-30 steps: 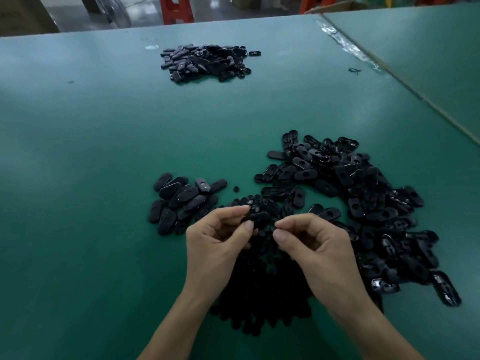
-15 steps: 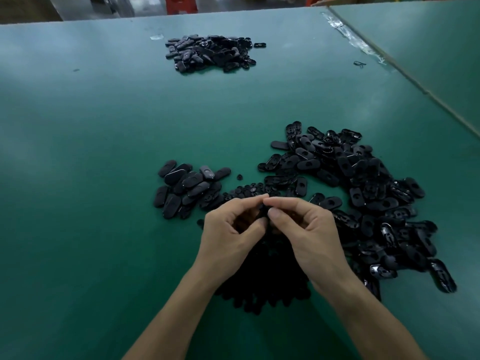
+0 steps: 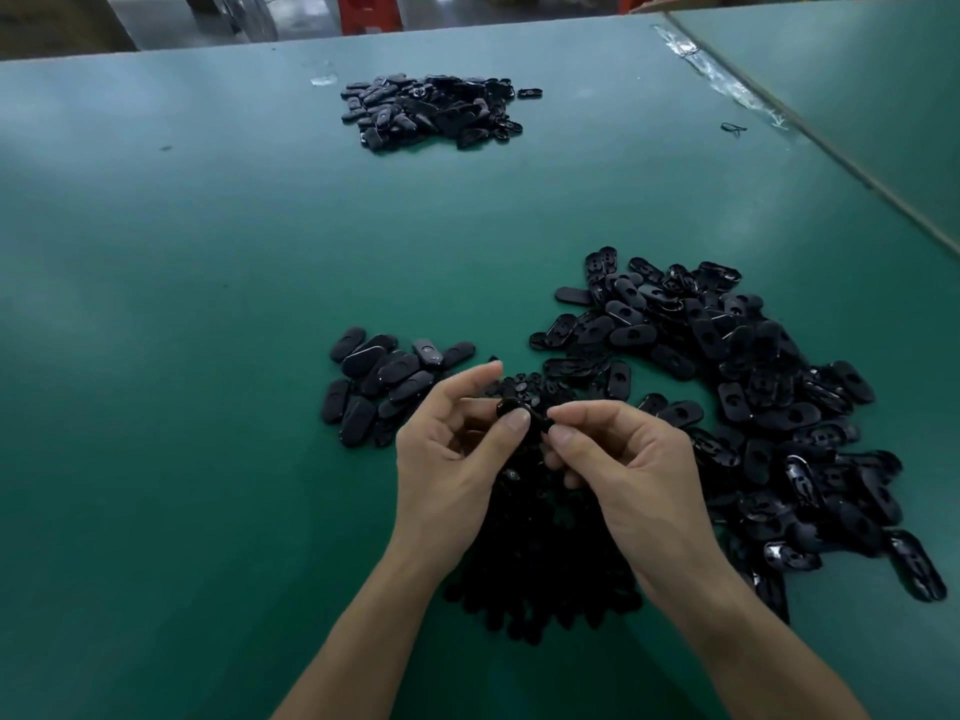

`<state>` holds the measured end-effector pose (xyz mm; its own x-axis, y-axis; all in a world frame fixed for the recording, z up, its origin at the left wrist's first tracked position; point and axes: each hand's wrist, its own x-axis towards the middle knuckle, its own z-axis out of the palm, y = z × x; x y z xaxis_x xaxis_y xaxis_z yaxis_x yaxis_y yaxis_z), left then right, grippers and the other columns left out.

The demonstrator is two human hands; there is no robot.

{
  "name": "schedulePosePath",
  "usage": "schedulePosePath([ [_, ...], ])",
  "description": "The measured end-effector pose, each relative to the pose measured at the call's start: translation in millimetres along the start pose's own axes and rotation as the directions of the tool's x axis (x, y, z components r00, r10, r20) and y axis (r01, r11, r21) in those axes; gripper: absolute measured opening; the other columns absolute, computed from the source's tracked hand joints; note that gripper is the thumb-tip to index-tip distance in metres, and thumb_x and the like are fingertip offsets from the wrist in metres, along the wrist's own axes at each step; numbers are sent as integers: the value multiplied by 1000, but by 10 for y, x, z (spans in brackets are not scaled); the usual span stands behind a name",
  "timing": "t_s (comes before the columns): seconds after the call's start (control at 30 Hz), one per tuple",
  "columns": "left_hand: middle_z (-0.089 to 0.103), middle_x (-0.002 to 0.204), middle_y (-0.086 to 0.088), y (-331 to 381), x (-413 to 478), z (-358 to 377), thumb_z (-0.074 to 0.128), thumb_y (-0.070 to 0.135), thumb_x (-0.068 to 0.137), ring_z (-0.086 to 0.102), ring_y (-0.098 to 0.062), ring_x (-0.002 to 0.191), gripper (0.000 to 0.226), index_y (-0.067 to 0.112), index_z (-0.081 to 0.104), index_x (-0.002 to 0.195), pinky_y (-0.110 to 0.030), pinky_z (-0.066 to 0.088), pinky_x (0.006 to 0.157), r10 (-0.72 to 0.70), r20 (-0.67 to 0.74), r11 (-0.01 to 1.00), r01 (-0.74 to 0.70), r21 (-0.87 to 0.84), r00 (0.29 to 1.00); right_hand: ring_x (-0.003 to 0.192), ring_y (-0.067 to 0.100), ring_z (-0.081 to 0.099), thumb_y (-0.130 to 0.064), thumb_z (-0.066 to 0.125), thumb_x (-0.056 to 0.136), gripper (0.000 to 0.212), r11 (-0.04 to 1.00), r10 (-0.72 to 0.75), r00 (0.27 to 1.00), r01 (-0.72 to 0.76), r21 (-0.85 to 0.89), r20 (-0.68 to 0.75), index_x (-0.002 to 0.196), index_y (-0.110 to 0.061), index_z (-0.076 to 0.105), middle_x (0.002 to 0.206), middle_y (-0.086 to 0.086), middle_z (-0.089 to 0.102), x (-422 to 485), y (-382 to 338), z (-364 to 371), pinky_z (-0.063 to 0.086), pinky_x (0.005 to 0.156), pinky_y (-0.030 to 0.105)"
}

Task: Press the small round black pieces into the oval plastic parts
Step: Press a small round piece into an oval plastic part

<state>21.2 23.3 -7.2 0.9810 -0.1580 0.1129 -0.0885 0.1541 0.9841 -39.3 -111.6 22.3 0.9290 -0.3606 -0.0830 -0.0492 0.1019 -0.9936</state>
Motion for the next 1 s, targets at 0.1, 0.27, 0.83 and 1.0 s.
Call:
schedulePosePath([
  [0.1,75,83,3,2,-14,-1,78,16,83,69,-6,75,23,32,78,99,-17,54,71,25,0,1000,-25,-2,1000,72,13,72,-6,72,88,12,1000,4,1000,-4,2,-6,93,-16,76,81,4,76,-24,15,16,53,63,18],
  [0.27,75,79,-3,16,-41,9,77,11,83,71,-13,69,17,27,76,91,-21,56,66,1,13,1000,-1,-17,1000,76,16,74,-8,74,88,11,999,-7,999,5,-42,-41,92,-18,75,83,3,76,-59,49,17,56,65,20],
  [0.83,77,83,-1,37,-61,22,75,5,81,73,-13,74,20,22,77,93,-22,57,70,-5,103,998,-2,67,995,78,1,70,-9,71,91,21,924,-147,989,148,-354,29,89,-30,73,83,-18,73,-27,-4,-23,52,69,11],
  [1.0,76,87,2,41,-59,44,76,-7,81,72,-11,78,29,20,73,91,-21,56,74,0,123,989,-18,146,992,78,-3,68,-7,73,89,25,854,-185,980,196,-482,71,86,-32,71,84,-22,71,28,-57,-32,49,67,6],
])
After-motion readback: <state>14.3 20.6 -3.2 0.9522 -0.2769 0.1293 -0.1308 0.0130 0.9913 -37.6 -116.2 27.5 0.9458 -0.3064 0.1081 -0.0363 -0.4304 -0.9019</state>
